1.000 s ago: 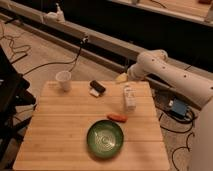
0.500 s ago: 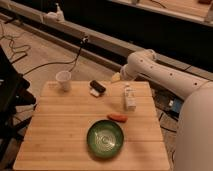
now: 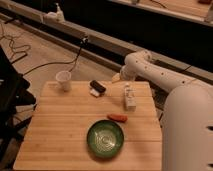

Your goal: Stand the bottle upright

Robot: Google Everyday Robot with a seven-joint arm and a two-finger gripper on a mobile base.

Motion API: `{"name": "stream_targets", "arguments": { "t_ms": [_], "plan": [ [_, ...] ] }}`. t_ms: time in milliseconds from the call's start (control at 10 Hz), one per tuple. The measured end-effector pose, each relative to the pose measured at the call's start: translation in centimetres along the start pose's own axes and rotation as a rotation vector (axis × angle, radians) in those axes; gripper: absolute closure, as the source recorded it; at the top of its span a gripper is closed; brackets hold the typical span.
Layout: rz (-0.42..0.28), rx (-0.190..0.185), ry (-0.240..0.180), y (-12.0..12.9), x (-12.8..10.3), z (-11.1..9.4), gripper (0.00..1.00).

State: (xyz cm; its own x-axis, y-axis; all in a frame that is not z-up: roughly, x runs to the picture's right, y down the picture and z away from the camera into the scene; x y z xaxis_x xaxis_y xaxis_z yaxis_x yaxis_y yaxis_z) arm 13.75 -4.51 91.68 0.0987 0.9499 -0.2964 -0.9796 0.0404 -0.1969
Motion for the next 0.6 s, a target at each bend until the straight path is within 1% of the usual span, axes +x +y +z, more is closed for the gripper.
{"name": "stream_targets", "arguments": {
  "t_ms": [400, 600],
  "plan": [
    [-0.001, 0.003, -0.001, -0.1, -0.1, 0.0, 0.20],
    [0.028, 0.058, -0.012, -2.4, -0.7, 0.0, 0.20]
  ]
}}
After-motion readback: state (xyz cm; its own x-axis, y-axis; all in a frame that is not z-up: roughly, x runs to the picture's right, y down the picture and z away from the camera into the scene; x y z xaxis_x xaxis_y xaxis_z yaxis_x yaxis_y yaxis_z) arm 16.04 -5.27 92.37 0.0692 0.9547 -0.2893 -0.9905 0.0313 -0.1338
